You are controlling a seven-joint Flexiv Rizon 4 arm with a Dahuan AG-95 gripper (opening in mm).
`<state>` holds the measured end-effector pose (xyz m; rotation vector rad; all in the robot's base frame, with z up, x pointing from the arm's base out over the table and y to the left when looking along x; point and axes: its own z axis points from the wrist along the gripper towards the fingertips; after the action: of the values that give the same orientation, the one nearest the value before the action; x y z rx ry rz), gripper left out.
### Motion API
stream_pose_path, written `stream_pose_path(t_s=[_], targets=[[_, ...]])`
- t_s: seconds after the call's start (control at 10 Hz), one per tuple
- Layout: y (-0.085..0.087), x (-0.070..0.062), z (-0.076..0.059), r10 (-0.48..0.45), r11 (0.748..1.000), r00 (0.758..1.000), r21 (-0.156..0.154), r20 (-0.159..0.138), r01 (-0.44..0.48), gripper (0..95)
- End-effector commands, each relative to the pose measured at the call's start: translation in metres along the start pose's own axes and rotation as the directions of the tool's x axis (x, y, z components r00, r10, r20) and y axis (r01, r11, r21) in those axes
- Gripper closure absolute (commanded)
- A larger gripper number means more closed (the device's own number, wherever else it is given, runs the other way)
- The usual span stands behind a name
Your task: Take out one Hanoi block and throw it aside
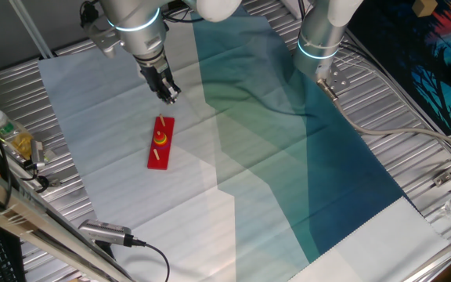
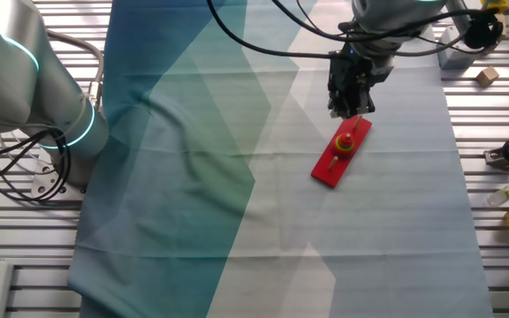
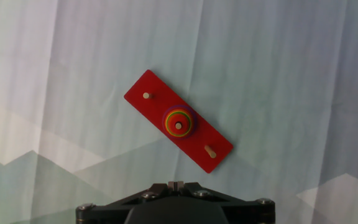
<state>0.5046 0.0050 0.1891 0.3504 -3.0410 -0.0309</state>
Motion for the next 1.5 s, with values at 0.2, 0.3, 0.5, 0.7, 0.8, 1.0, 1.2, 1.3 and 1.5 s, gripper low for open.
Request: stream_pose_path(t_s=[0.2,0.3,0.5,0.7,0.8,1.0,1.2,1.3,1.5], targets=[[-0.002,-0.009,0.001,-0.001,1.000,1.000,-0.003,0.008,0.001,57.0],[-0.003,-0.015,0.002,-0.002,1.000,1.000,-0.004,0.008,0.002,57.0],[-0.005,-0.026,0.007,-0.004,1.000,1.000,-0.008,0.009,0.004,57.0],[0.000,-0.035,0.016,0.003,1.000,1.000,-0.008,0.009,-0.002,57.0],[0.002,-0.039,0.023,0.009,1.000,1.000,-0.008,0.009,-0.009,57.0],[-0.001,-0.045,0.034,0.005,1.000,1.000,-0.013,0.012,-0.005,57.0],[-0.003,-0.052,0.047,0.010,1.000,1.000,-0.028,0.020,-0.009,57.0],[-0.003,-0.056,0.054,0.018,0.999,1.000,-0.041,0.024,-0.017,57.0],[-0.001,-0.061,0.066,0.023,0.999,0.999,-0.049,0.025,-0.022,38.0]])
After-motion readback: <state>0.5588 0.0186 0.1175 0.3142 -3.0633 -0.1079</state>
